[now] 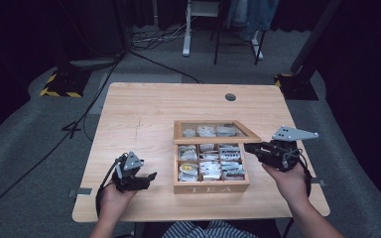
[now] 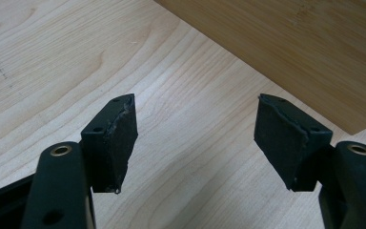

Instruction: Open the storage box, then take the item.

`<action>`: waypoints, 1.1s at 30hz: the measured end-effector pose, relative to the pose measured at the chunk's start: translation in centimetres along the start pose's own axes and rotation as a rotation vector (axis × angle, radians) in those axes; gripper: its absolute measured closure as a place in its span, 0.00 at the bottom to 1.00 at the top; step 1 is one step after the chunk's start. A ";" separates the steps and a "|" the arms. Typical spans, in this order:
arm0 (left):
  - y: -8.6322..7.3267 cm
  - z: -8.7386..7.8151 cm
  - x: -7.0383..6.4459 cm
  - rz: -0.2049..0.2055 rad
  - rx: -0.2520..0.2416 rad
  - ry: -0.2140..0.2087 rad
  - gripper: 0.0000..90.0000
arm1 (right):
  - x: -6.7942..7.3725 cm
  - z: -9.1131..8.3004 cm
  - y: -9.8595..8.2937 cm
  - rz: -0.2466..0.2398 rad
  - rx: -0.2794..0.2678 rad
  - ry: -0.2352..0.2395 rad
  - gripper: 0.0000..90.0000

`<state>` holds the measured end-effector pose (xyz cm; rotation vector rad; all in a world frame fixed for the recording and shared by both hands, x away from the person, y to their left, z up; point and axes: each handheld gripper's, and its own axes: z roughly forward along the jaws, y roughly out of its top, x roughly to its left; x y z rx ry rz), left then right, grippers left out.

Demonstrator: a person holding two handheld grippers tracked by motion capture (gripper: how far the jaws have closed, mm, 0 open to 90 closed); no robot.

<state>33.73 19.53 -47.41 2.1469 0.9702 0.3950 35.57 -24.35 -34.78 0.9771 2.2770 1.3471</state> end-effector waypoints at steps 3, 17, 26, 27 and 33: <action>0.2 0.0 -0.1 -0.001 -0.003 -0.004 0.36 | 0.0 0.3 0.2 -0.012 0.005 -0.016 0.84; 2.2 -1.5 -1.1 0.023 -0.049 -0.054 0.36 | -0.2 1.0 0.6 -0.007 0.000 -0.018 0.84; 4.5 -3.3 -3.4 0.088 -0.090 -0.114 0.36 | -0.4 1.1 0.7 0.001 -0.015 -0.014 0.84; 4.8 -3.4 -3.6 0.093 -0.091 -0.122 0.36 | -0.4 1.1 0.7 0.002 -0.017 -0.014 0.84; 6.5 -2.9 -4.9 0.130 -0.081 -0.149 0.36 | -0.4 1.1 0.7 -0.005 -0.024 -0.020 0.84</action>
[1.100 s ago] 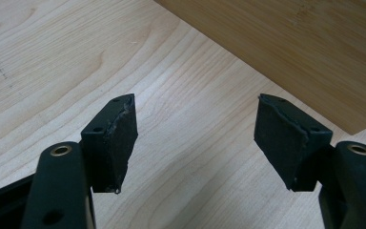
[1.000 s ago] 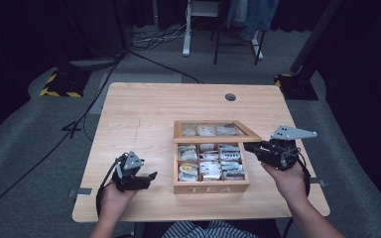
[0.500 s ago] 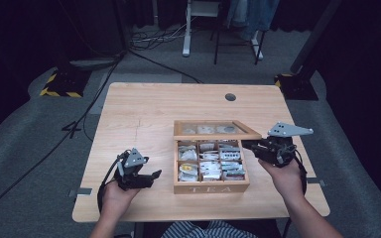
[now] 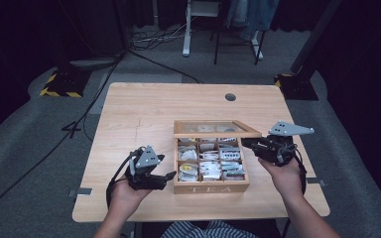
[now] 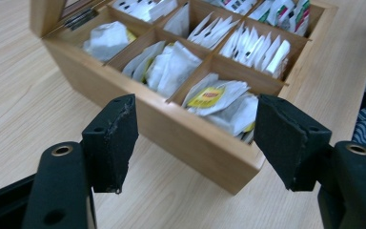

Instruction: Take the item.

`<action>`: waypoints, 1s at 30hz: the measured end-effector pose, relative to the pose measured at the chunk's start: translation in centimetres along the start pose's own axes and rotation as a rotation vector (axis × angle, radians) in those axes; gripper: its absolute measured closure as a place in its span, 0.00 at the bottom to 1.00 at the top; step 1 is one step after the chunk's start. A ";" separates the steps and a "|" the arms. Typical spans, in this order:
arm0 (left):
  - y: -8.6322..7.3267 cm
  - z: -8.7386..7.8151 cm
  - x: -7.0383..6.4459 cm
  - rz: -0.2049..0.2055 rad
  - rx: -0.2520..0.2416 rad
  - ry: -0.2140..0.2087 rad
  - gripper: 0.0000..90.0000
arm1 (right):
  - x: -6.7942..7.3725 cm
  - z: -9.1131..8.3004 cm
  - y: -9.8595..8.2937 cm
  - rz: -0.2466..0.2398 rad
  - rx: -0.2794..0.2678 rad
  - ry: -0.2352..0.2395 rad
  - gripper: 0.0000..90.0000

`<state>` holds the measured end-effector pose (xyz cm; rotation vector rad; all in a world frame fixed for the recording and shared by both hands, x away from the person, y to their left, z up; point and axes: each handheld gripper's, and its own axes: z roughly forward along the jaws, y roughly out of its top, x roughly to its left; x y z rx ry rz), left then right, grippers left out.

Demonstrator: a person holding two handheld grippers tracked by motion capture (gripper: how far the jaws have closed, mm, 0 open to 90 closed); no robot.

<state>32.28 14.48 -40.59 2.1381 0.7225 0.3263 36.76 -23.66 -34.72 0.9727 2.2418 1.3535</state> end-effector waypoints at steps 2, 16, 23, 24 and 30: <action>0.6 0.2 -0.2 0.003 0.003 -0.010 0.36 | 0.0 0.0 0.0 -0.002 -0.001 -0.003 0.84; 5.0 2.8 -2.2 0.047 0.047 -0.102 0.37 | -0.2 0.0 0.0 0.002 -0.005 0.011 0.84; 5.8 3.8 -2.7 0.039 0.051 -0.137 0.37 | -0.2 0.0 0.0 0.003 -0.005 0.010 0.84; 5.9 4.0 -2.8 0.043 0.055 -0.139 0.37 | -0.2 0.0 0.0 0.004 -0.005 0.010 0.84; 6.6 4.9 -3.4 0.037 0.055 -0.150 0.43 | -0.2 0.0 0.1 0.004 -0.008 0.010 0.84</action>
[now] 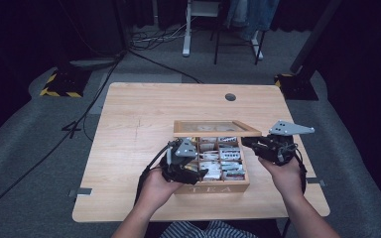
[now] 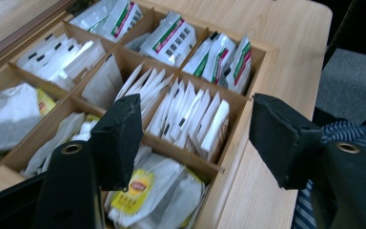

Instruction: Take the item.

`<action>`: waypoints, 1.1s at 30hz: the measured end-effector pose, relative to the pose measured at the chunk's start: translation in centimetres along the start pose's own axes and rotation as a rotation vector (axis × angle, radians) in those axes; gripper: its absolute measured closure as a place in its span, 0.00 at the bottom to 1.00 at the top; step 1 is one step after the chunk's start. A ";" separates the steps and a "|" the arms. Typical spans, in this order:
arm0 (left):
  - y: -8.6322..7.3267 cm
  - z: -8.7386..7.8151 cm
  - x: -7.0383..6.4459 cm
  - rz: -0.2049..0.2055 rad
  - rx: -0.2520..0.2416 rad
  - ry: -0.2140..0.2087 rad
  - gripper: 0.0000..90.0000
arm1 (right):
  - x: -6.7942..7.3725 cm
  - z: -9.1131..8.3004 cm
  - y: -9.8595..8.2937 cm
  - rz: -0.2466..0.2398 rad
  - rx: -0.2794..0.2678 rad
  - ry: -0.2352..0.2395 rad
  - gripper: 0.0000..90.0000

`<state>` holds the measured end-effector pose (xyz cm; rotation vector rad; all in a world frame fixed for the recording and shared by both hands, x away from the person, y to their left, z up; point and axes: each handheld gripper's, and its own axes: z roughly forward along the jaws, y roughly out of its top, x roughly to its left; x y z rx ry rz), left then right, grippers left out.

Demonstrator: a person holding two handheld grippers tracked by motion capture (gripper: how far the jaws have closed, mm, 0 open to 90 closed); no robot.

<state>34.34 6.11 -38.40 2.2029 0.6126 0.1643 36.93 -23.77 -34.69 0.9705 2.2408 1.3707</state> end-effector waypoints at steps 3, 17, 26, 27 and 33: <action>0.2 0.9 -0.2 0.007 0.028 -0.008 0.46 | 0.0 0.0 0.0 -0.001 0.001 0.001 0.84; 0.0 4.8 -0.3 -0.023 0.124 -0.140 0.70 | -0.1 0.0 0.0 0.000 -0.001 0.004 0.84; -0.3 5.7 0.3 -0.061 0.143 -0.154 0.73 | 0.1 0.3 -0.1 -0.006 0.007 0.011 0.84; -0.3 5.7 0.4 -0.065 0.142 -0.145 0.75 | 0.1 0.4 -0.1 -0.005 0.008 0.015 0.84; -0.6 6.0 0.5 -0.066 0.162 -0.149 0.88 | 0.2 0.5 -0.1 -0.013 0.009 0.016 0.84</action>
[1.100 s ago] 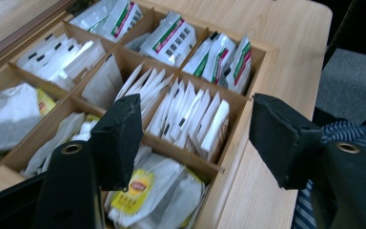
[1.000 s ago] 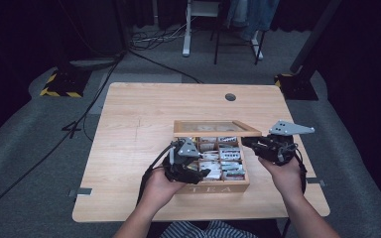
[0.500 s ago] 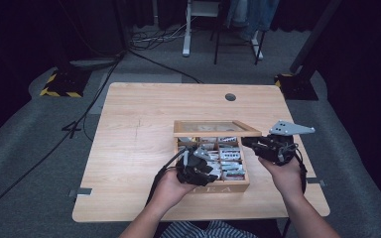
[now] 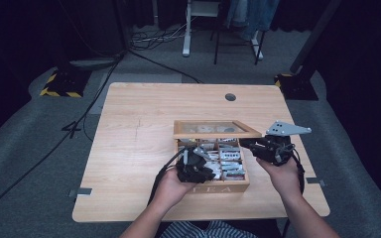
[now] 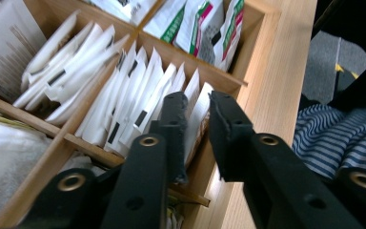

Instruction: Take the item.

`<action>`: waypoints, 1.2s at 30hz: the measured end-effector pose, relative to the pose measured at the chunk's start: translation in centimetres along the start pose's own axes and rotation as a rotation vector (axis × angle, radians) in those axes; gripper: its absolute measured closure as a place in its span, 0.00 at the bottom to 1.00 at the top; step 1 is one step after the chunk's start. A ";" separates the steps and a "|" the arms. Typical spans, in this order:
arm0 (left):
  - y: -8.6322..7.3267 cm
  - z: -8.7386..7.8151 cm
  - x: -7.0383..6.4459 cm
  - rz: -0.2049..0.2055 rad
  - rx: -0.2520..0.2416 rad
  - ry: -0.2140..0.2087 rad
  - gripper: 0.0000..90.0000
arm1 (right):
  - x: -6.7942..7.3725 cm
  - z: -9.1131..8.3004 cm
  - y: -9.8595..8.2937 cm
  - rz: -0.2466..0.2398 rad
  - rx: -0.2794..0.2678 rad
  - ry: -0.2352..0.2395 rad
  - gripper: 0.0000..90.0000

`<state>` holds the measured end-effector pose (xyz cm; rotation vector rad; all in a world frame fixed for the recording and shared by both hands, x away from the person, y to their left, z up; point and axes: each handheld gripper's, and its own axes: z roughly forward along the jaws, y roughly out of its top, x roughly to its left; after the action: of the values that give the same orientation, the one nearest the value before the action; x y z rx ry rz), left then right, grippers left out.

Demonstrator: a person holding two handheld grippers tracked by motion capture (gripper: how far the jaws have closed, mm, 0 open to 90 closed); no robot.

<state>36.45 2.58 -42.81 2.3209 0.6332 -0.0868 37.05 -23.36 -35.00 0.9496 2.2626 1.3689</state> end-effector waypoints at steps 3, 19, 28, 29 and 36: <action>0.0 0.1 -0.1 0.004 0.012 0.005 0.91 | 0.0 0.0 0.0 -0.001 -0.001 0.000 0.84; 0.3 -1.0 -1.0 0.076 -0.045 0.044 1.00 | 0.0 0.0 0.0 -0.002 -0.002 -0.002 0.84; 0.3 -2.5 -1.6 0.080 -0.139 0.038 1.00 | 0.0 0.0 0.0 -0.002 -0.003 -0.005 0.84; 0.3 -2.6 -1.6 0.078 -0.148 0.035 1.00 | 0.0 0.0 0.0 -0.002 -0.003 -0.004 0.84; 0.4 -3.7 -2.0 0.083 -0.199 0.049 1.00 | 0.1 0.0 0.0 -0.002 -0.003 -0.004 0.83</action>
<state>34.43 3.96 -39.38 2.1588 0.5433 0.0690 37.02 -23.31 -35.01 0.9479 2.2569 1.3681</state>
